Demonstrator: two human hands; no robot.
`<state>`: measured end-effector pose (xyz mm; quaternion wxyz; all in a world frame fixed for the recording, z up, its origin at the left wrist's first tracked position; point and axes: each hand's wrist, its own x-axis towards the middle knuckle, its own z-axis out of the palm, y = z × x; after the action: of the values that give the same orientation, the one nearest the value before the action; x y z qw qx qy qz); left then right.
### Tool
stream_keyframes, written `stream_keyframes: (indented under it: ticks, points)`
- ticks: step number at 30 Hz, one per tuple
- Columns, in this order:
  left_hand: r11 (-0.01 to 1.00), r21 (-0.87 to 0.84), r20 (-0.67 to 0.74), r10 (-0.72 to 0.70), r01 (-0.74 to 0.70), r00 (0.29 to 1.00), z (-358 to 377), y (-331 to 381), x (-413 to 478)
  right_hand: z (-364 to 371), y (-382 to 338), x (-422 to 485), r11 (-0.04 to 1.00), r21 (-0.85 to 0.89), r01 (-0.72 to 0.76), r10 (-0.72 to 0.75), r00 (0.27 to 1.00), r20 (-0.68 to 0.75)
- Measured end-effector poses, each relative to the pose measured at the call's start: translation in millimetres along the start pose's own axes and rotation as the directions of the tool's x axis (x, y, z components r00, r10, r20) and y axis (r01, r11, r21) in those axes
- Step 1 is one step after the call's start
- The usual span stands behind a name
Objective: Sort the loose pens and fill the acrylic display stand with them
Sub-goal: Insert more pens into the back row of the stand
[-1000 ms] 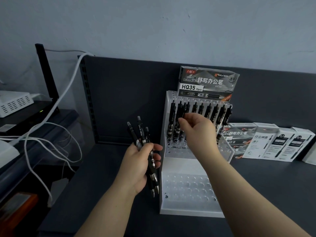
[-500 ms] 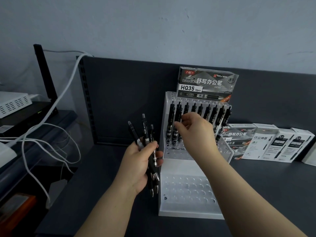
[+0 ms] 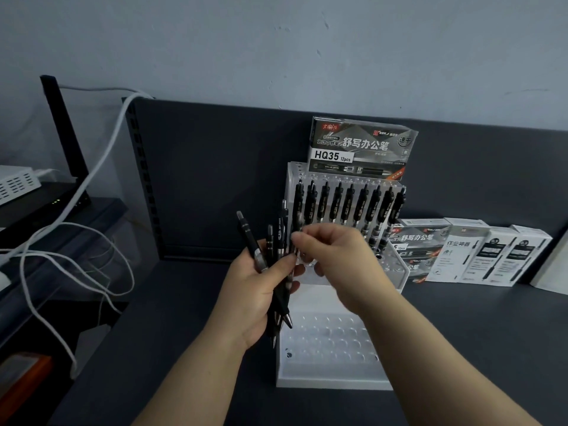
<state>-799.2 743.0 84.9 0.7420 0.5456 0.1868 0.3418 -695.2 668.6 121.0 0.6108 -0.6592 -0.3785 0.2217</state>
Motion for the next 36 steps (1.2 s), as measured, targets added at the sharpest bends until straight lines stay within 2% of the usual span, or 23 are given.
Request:
stream_keyframes:
  ticks: [3, 5, 8, 17, 22, 26, 31, 33, 36]
  points:
    - [0.999, -0.039, -0.067, -0.002, 0.000, 0.998, -0.5, -1.3, 4.7, -15.2, -12.0, 4.0, 0.998, 0.034, 0.045, -0.040, 0.989, -0.145]
    - [0.999, -0.037, -0.110, -0.004, 0.000, 0.994, -1.8, -2.6, 6.2, -25.2, -19.9, 9.1, 0.992, 0.035, 0.121, -0.107, 0.956, -0.274]
    - [1.000, -0.015, -0.117, -0.003, 0.001, 0.993, -1.1, -2.6, 5.8, -32.6, -23.8, 17.8, 0.967, -0.086, 0.238, -0.252, 0.887, -0.386]
    - [1.000, 0.025, -0.131, 0.000, 0.003, 0.991, 2.9, -2.1, 4.4, -33.3, -14.3, 37.0, 0.935, -0.243, 0.257, -0.333, 0.872, -0.358]
    - [1.000, 0.004, -0.152, -0.008, 0.009, 0.988, 3.0, -1.6, 1.7, -31.8, -1.7, 40.8, 0.927, -0.330, 0.176, -0.282, 0.910, -0.306]
    - [1.000, -0.002, -0.150, -0.005, 0.005, 0.989, 4.1, -1.0, 0.4, -27.3, 5.6, 38.4, 0.867, -0.480, 0.132, -0.280, 0.927, -0.251]
    - [1.000, -0.008, -0.139, -0.002, 0.001, 0.990, 4.4, -1.9, -1.8, -26.5, 2.7, 38.6, 0.807, -0.579, 0.116, -0.295, 0.929, -0.225]
    - [1.000, -0.009, -0.128, 0.000, -0.001, 0.992, 5.1, -2.2, -2.6, -27.1, 3.3, 36.0, 0.805, -0.586, 0.096, -0.283, 0.929, -0.237]
    - [1.000, -0.016, -0.109, -0.002, 0.000, 0.994, 7.5, -2.7, -3.0, -25.6, 3.9, 23.7, 0.867, -0.480, 0.131, -0.278, 0.928, -0.249]
